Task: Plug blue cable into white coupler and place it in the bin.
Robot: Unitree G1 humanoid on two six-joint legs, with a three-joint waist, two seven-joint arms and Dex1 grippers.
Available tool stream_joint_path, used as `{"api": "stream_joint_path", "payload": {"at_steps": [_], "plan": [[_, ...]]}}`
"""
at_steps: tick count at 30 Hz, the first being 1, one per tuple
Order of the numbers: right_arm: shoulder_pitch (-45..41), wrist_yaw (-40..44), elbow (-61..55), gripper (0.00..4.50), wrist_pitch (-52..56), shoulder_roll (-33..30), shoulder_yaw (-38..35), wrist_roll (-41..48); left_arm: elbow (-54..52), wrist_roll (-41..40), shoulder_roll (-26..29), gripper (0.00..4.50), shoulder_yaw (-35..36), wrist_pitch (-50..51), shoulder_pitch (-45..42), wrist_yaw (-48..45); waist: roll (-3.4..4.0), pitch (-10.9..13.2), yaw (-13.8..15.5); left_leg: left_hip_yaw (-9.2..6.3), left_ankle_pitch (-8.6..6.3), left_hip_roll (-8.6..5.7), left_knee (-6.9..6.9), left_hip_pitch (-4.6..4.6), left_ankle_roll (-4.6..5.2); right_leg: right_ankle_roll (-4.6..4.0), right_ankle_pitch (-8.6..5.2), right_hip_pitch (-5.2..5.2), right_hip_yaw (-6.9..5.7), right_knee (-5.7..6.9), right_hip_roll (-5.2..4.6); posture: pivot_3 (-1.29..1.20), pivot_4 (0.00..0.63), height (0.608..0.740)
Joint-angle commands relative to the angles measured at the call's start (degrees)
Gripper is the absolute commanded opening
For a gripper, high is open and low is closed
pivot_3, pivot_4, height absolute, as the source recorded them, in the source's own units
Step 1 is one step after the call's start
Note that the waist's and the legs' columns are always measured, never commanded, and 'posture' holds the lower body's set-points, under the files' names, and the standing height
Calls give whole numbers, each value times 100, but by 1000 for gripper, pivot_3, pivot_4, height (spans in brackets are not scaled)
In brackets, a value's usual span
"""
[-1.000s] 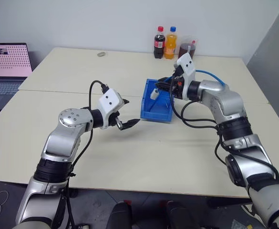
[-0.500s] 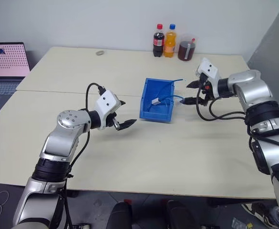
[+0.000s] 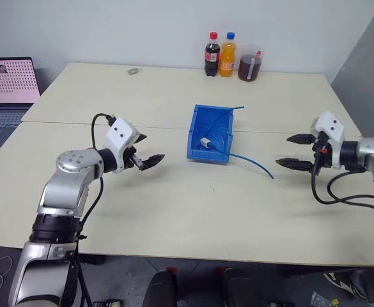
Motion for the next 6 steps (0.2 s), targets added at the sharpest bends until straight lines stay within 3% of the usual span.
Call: {"api": "stream_joint_path", "payload": {"at_steps": [1,6], "plan": [[381,-487,-1283,4468,766,188,-517,733,-555,-400,207,4500,408,209,120,-87,0,0,-3,-4,0,1,2,1,0,0,0,3,-4,2,0,0,150,740],[463,-837,-1579,4468,1046,320,-467,964,-708,-717,244,4500,451,220,240,-298,0,0,1,-10,0,-6,5,10,1,10,3,20,-12,-2,-2,0,150,740]]}}
